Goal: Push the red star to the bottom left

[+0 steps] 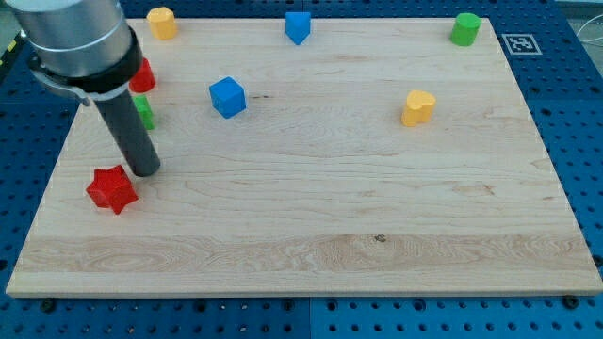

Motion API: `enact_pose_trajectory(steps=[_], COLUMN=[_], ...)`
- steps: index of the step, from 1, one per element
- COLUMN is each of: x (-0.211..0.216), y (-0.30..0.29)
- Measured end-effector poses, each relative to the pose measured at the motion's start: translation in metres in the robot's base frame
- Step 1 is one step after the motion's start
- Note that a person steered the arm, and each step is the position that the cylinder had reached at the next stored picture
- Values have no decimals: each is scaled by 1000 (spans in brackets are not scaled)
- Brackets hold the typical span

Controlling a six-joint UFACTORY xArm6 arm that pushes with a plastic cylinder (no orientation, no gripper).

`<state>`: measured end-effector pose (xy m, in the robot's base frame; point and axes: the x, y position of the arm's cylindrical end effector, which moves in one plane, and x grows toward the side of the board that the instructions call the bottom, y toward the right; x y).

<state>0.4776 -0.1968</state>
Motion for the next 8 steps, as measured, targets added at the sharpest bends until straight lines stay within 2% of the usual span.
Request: enact_pose_trajectory(steps=[1,2,3,6,8], x=[0,12,31,30,68], y=[-33,-41,-41,-17,-13])
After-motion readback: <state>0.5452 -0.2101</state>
